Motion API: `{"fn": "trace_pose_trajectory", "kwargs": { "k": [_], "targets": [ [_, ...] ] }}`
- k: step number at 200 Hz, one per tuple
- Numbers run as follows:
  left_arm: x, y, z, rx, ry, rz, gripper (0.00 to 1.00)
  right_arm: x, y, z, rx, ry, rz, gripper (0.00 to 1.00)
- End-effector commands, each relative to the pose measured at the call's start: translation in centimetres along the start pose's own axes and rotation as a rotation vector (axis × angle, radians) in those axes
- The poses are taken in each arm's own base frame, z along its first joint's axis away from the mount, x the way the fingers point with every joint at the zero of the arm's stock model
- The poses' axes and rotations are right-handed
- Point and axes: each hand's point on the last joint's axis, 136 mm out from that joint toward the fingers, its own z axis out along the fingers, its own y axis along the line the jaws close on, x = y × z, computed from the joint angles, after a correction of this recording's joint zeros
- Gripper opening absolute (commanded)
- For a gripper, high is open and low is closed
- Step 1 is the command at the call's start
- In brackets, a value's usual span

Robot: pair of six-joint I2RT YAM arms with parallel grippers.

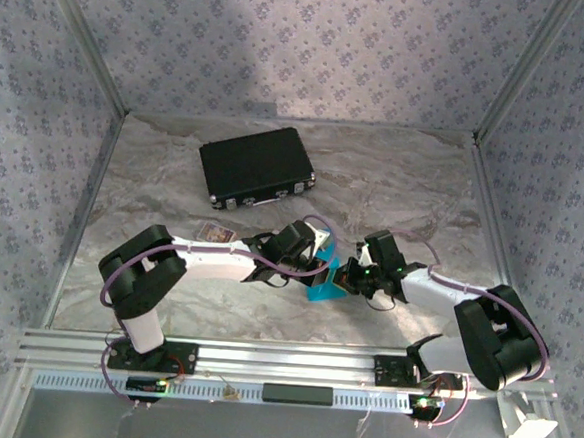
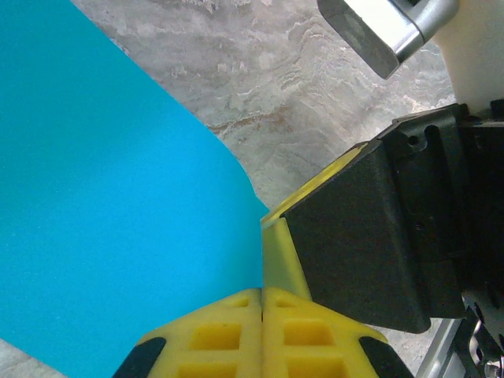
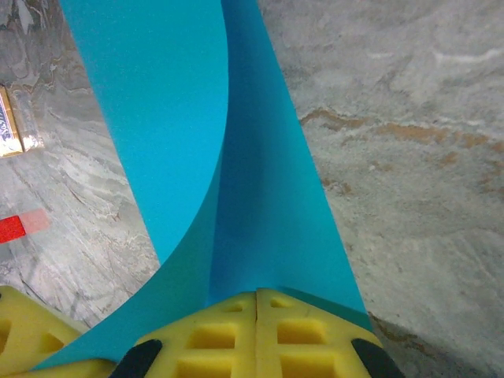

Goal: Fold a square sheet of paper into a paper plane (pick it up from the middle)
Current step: Fold the triangle a second time at the center of the table.

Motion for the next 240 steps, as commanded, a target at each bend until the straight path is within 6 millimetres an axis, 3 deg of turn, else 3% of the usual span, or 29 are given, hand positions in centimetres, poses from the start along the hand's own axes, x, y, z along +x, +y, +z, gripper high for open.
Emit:
{"fn": "trace_pose_trajectory", "kwargs": {
  "k": [1,40,116,240],
  "targets": [
    [-0.3,0.6,-0.2,-0.017,-0.003,0.023,0.0,0.8,-1.9,0.2,0.092,0.022,0.011,0.02],
    [0.2,1.7,0.2,-0.05,0.02,0.03,0.0,0.9,-3.3,0.1,0.16,0.011,0.01,0.0],
    [0.0,4.3,0.6,-0.11,0.035,0.027,0.0,1.0,-3.3,0.1,0.166,0.012,0.007,0.0],
    [0.0,5.4,1.1,-0.141,0.051,0.036,0.0,1.0,-3.2,0.3,0.161,0.022,0.005,0.0]
  ]
}}
